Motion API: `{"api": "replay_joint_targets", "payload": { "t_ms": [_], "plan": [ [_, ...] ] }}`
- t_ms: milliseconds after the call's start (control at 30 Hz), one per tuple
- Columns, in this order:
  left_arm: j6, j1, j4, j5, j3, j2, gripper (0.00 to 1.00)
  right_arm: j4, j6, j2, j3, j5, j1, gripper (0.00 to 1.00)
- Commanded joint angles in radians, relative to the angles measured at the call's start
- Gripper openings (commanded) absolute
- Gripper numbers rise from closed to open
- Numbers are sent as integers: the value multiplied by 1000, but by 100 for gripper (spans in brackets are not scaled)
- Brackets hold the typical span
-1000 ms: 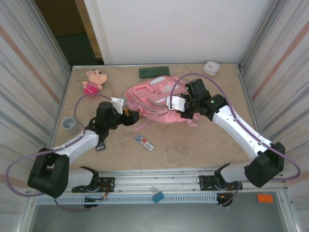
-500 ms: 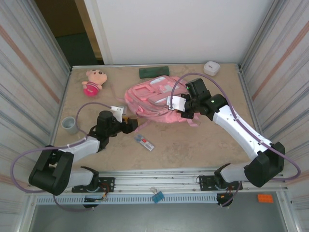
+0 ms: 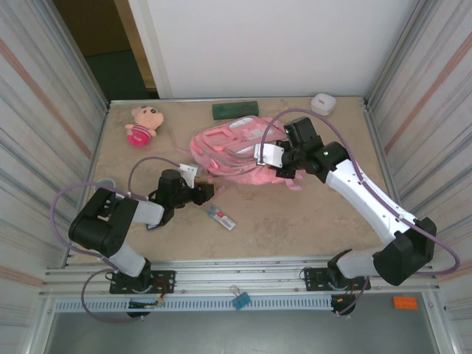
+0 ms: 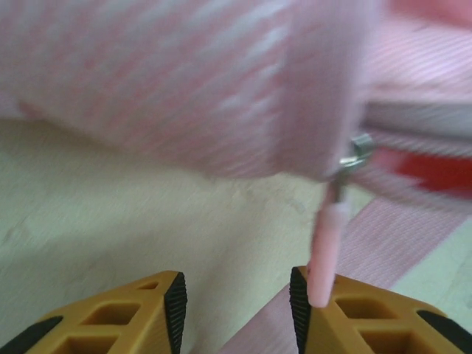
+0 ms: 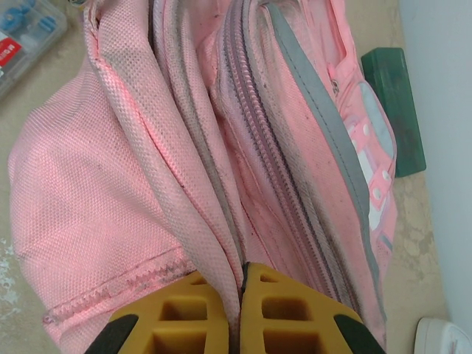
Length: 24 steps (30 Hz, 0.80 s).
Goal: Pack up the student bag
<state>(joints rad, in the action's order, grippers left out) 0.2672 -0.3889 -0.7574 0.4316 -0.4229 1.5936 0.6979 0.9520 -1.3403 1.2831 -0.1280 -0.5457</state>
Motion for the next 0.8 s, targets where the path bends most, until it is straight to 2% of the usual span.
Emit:
{"api": "replay_joint_targets", "payload": {
  "t_ms": [0, 300, 467, 600, 767],
  "plan": [
    [-89, -23, -72, 51, -41, -6, 38, -75, -12, 21, 56, 4, -9, 0],
    [-117, -32, -46, 93, -33, -20, 2, -111, -36, 34, 12, 30, -8, 0],
    [-145, -49, 37, 214, -37, -86, 0, -169, -98, 24, -16, 74, -8, 0],
    [-228, -133, 217, 304, -94, -167, 0, -238, -149, 2, -62, 119, -31, 0],
    [-215, -227, 244, 356, -116, -263, 0, -305, -205, -2, -140, 131, -31, 0]
  ]
}}
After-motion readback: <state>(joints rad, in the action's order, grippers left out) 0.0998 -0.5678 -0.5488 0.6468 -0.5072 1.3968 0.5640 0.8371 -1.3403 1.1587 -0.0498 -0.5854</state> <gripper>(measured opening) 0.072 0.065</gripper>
